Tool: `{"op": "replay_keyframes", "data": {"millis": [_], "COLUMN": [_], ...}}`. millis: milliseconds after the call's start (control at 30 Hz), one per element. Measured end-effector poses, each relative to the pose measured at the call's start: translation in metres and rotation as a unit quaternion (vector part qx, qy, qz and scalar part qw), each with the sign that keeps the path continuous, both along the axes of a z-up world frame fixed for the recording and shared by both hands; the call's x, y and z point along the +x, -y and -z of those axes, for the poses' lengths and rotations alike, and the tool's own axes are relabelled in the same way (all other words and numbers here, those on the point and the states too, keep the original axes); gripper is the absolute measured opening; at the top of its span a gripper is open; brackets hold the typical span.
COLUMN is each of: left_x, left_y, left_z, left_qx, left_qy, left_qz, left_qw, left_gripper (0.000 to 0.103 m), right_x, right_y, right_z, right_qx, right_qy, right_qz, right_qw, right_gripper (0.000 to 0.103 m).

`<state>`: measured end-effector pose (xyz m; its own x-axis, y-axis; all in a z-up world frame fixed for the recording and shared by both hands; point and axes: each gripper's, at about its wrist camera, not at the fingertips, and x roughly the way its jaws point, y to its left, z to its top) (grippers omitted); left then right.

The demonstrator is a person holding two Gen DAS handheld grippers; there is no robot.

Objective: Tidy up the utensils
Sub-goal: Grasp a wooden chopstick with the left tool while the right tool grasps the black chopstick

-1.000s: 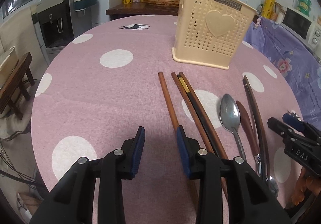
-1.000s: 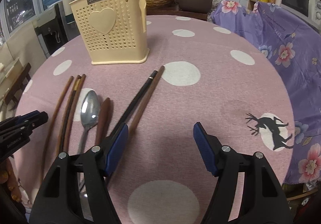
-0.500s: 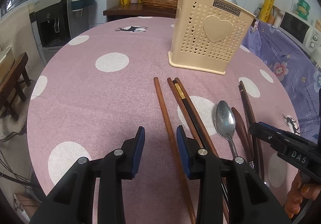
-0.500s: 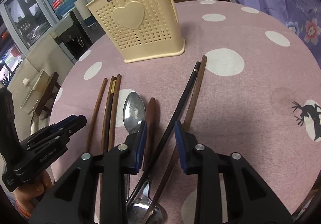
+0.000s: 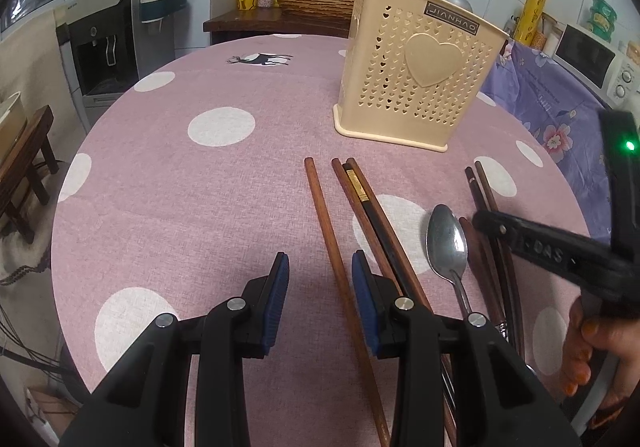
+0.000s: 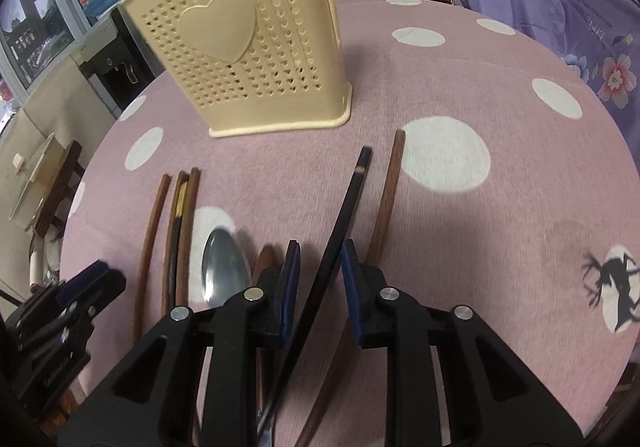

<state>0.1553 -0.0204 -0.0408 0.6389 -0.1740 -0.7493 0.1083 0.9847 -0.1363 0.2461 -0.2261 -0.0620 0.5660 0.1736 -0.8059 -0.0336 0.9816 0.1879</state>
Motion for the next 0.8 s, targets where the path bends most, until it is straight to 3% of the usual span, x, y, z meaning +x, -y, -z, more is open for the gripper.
{"op": "replay_keyframes", "data": {"millis": [300,500,800], "left_x": [0.005,0.022,0.056], "left_y": [0.003,0.006,0.020], "left_z": [-0.003,0.000,0.011], "left_qx": [0.010,0.012,0.040], "left_qy": [0.004,-0.010,-0.033], "left_qz": [0.001,0.005,-0.007], "left_qw": [0.9999,0.9999,0.9986], "left_gripper": [0.033,0.033,0.025], "right_x": [0.038,0.038,0.039], "right_y": [-0.008,-0.014,-0.011], "right_z": [-0.002,-0.002,-0.001], "right_qx": [-0.044,-0.085,-0.079], "right_qy": [-0.011,0.003,-0.002], "right_qz": [0.022,0.027,0.029], "right_qw": [0.999,0.996,0.996], "right_gripper": [0.022,0.015,0.013]}}
